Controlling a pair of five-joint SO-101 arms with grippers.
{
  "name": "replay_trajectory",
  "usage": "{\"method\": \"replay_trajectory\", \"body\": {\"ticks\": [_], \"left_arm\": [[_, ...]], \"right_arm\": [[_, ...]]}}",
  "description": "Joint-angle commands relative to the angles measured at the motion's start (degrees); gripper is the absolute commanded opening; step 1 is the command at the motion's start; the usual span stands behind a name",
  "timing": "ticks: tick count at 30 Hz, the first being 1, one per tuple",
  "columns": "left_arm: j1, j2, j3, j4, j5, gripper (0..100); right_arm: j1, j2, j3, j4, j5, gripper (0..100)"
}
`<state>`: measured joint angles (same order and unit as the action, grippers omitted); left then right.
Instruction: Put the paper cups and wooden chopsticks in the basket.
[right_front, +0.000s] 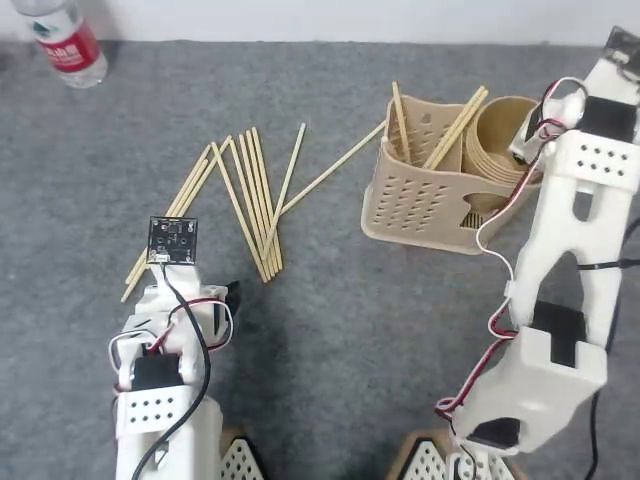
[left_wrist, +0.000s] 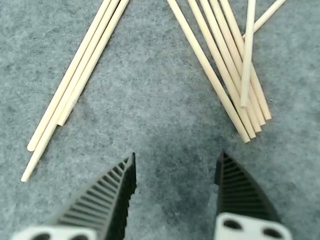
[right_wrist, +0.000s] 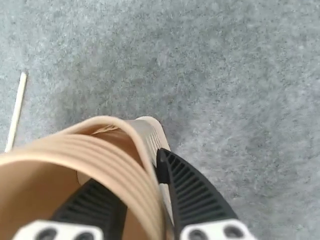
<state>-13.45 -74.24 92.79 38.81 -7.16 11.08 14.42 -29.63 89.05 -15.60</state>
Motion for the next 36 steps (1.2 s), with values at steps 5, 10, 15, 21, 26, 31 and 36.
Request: {"method": "replay_trajectory", "body": {"ticks": [5, 10, 15, 21, 26, 31, 36], "left_arm": [[0.4, -0.6, -0.2, -1.3, 0.2, 24], [0.4, -0.6, -0.2, -1.3, 0.2, 24], [0.4, -0.6, -0.2, -1.3, 0.2, 24], [0.4, -0.6, -0.5, -1.2, 0.5, 25], [0.4, -0.6, -0.6, -1.2, 0.5, 25], [0.4, -0.6, -0.5, -1.1, 0.5, 25], [0.4, -0.6, -0.6, -1.2, 0.4, 25]], "right_arm": [[-6.5, -3.9, -5.0, 4.4, 15.3, 26.1], [-10.9, -12.4, -6.9, 4.6, 23.6, 27.2], [-12.2, -25.1, -6.9, 4.2, 24.6, 25.5], [-10.2, -37.6, -6.4, 11.4, 24.6, 25.3], [-9.1, -46.4, 4.7, 13.7, 24.6, 25.1], [-11.6, -58.8, 27.3, 10.7, 24.6, 3.5], [-11.9, -72.3, 53.5, -0.8, 24.6, 1.9]]}}
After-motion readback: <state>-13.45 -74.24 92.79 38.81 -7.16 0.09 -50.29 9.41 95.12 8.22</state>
